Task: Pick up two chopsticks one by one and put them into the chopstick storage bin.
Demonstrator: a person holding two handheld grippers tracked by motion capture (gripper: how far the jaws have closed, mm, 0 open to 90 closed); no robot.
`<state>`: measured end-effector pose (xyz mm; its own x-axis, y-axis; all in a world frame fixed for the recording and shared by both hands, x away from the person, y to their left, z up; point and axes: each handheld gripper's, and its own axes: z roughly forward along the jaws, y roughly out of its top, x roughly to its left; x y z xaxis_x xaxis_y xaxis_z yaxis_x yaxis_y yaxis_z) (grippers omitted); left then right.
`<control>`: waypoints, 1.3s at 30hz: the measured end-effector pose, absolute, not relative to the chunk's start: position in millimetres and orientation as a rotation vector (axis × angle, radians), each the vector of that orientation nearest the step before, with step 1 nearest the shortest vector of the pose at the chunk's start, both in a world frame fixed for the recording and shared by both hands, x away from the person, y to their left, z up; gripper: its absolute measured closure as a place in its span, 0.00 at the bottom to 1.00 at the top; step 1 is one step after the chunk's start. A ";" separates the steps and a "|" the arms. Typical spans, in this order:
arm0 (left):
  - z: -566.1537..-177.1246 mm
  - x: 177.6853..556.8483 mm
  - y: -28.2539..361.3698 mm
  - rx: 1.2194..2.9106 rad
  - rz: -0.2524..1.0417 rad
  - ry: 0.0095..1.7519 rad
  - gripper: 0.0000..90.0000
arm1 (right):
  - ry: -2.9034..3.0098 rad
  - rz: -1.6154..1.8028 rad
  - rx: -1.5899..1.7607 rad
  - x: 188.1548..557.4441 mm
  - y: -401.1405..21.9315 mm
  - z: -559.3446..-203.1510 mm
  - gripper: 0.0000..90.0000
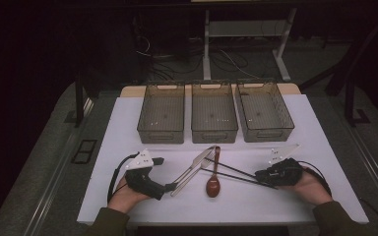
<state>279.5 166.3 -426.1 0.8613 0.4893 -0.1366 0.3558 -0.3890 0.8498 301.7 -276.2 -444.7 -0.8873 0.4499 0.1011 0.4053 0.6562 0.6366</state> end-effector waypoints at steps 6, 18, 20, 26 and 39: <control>-426.2 279.0 165.9 2.016 0.163 0.621 0.00 | 2.793 1.044 0.708 301.8 -276.1 -445.2 0.91; -426.7 279.0 165.1 2.022 0.162 0.617 0.00 | 2.787 1.043 0.689 301.5 -276.3 -445.5 0.93; -426.7 278.9 164.9 2.022 0.163 0.616 0.00 | 2.785 1.044 0.687 301.4 -276.3 -445.5 0.94; -426.6 278.9 165.1 2.021 0.162 0.613 0.00 | 2.785 1.060 0.697 302.1 -277.0 -445.5 0.94; -426.3 279.0 165.4 2.020 0.164 0.610 0.00 | 2.740 1.139 0.711 302.1 -281.6 -438.2 0.94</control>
